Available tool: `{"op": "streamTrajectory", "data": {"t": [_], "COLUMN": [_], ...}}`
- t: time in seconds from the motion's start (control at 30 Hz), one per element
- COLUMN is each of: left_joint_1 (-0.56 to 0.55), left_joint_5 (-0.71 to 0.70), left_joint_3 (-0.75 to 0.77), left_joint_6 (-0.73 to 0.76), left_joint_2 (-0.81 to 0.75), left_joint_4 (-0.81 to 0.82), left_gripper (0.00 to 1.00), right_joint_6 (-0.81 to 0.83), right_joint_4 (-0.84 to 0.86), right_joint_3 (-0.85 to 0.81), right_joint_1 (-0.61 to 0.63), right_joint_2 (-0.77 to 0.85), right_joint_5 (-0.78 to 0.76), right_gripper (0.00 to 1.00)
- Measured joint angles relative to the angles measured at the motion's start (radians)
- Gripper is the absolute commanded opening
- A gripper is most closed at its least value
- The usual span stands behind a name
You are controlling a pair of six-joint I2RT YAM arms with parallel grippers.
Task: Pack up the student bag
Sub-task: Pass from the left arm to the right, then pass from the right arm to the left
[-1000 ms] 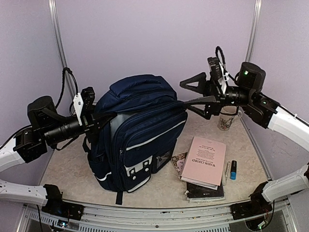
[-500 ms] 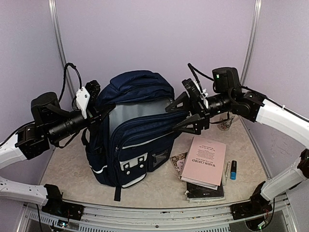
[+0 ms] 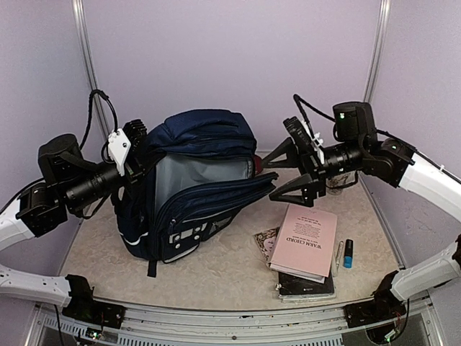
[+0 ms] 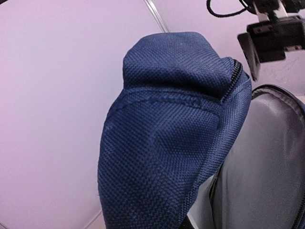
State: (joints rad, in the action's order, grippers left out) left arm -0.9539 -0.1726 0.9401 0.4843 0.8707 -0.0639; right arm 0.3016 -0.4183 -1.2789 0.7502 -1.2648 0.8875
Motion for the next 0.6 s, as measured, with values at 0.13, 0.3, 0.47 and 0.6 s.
{"op": "streamTrajectory", "data": {"t": [0.13, 0.3, 0.47, 0.6], "left_joint_1": [-0.002, -0.005, -0.015, -0.030], "left_joint_5": [0.029, 0.106, 0.177, 0.203], "left_joint_3": [-0.043, -0.109, -0.120, -0.130], "left_joint_6": [0.017, -0.031, -0.099, -0.145], "left_joint_2": [-0.039, -0.068, -0.080, -0.095], "left_joint_4": [-0.002, 0.036, 0.038, 0.031], "left_gripper": [0.00, 0.00, 0.00, 0.00], "right_joint_6": [-0.220, -0.488, -0.622, -0.690], "right_joint_4": [0.050, 0.005, -0.130, -0.161], "right_joint_3": [0.012, 0.131, 0.320, 0.505], "right_joint_1": [-0.114, -0.293, -0.367, -0.489], "right_joint_2": [0.074, 0.152, 0.220, 0.304], "right_joint_5": [-0.154, -0.425, -0.638, -0.661], "right_gripper": [0.89, 0.83, 0.82, 0.79]}}
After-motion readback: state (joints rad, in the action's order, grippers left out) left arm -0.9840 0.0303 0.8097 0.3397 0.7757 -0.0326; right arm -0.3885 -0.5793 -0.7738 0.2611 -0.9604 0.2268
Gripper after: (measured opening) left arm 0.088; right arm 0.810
